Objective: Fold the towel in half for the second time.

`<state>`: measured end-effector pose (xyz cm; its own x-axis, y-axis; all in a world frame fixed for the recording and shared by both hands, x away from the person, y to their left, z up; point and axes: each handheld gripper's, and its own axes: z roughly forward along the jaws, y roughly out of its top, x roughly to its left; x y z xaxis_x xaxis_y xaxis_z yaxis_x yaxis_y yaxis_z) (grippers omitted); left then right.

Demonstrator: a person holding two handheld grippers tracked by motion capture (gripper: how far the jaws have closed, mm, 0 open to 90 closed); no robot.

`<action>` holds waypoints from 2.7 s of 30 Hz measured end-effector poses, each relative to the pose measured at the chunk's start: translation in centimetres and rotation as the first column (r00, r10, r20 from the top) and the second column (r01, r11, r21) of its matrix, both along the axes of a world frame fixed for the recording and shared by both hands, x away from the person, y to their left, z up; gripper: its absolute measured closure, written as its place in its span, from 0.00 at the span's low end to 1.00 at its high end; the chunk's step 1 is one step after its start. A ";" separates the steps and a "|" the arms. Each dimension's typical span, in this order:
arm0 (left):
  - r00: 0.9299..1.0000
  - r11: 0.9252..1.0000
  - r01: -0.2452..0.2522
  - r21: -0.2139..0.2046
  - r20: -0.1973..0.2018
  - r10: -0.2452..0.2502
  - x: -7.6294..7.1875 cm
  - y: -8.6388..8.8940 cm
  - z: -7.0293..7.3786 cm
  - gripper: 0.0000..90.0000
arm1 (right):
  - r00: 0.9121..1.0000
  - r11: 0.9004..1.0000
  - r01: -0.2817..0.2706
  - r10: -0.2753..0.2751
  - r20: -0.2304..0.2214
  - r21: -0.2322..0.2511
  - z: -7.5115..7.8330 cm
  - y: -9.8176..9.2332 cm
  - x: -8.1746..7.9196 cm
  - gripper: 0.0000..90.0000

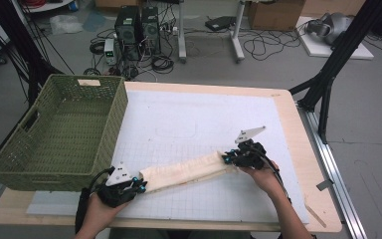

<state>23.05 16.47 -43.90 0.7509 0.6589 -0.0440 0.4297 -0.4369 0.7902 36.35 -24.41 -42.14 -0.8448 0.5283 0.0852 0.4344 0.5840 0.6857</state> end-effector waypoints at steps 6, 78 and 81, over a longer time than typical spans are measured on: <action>1.000 1.000 0.018 -0.003 -0.002 -0.018 -0.9 0.0 -0.1 0.89 | 0.999 0.999 0.031 -0.031 -0.019 0.012 -0.7 1.4 1.7 0.76; 0.998 0.997 0.046 0.054 0.034 -0.048 1.8 -0.2 -0.7 0.74 | 0.998 0.999 0.037 -0.037 0.043 -0.004 -1.6 1.2 -2.5 0.67; 0.998 0.997 0.043 0.068 0.037 -0.045 1.9 -0.4 -0.5 0.74 | 0.998 0.999 0.039 -0.038 0.051 -0.012 -1.6 1.3 -2.6 0.66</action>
<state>24.93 16.10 -44.36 0.7795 0.6257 0.0289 0.3787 -0.5076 0.7739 33.78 -23.12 -43.75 -0.8270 0.5611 0.0354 0.4214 0.5769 0.6997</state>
